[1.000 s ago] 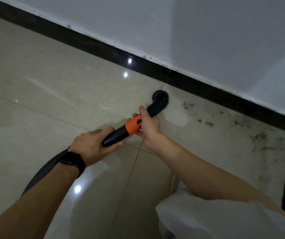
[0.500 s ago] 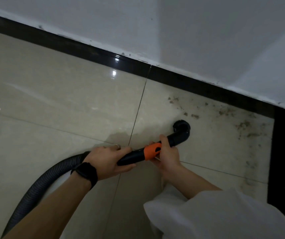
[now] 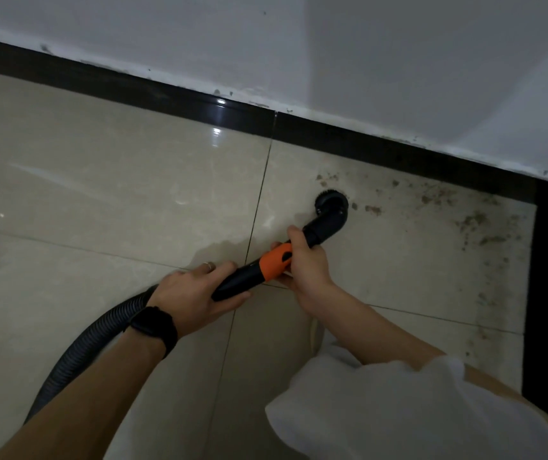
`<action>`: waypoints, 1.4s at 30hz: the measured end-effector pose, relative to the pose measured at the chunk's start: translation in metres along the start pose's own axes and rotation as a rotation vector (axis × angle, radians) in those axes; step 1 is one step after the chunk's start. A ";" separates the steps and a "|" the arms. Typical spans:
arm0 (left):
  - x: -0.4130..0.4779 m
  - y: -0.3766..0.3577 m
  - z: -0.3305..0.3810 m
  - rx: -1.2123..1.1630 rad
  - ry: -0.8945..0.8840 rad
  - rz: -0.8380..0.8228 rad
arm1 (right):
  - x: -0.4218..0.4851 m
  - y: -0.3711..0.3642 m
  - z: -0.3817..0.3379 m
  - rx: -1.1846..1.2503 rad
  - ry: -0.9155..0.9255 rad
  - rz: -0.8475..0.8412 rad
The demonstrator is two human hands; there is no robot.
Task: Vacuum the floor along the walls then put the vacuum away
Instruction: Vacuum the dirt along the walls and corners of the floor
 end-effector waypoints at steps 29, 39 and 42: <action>0.027 0.003 -0.006 -0.042 0.088 -0.003 | 0.024 -0.013 -0.028 0.010 0.072 -0.029; 0.050 0.009 0.009 -0.118 0.128 -0.004 | 0.035 -0.011 -0.055 0.018 0.117 -0.024; 0.050 0.014 0.001 -0.146 0.143 0.022 | 0.039 -0.023 -0.059 -0.012 0.134 -0.033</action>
Point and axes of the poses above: each hand's wrist, its own x-axis towards the middle knuckle, its own y-axis out of the back of the hand, z = x × y, the point moved 2 cm from there along x, towards the middle knuckle, and after that the axes turned 8 degrees about -z, right-handed, at the moved point
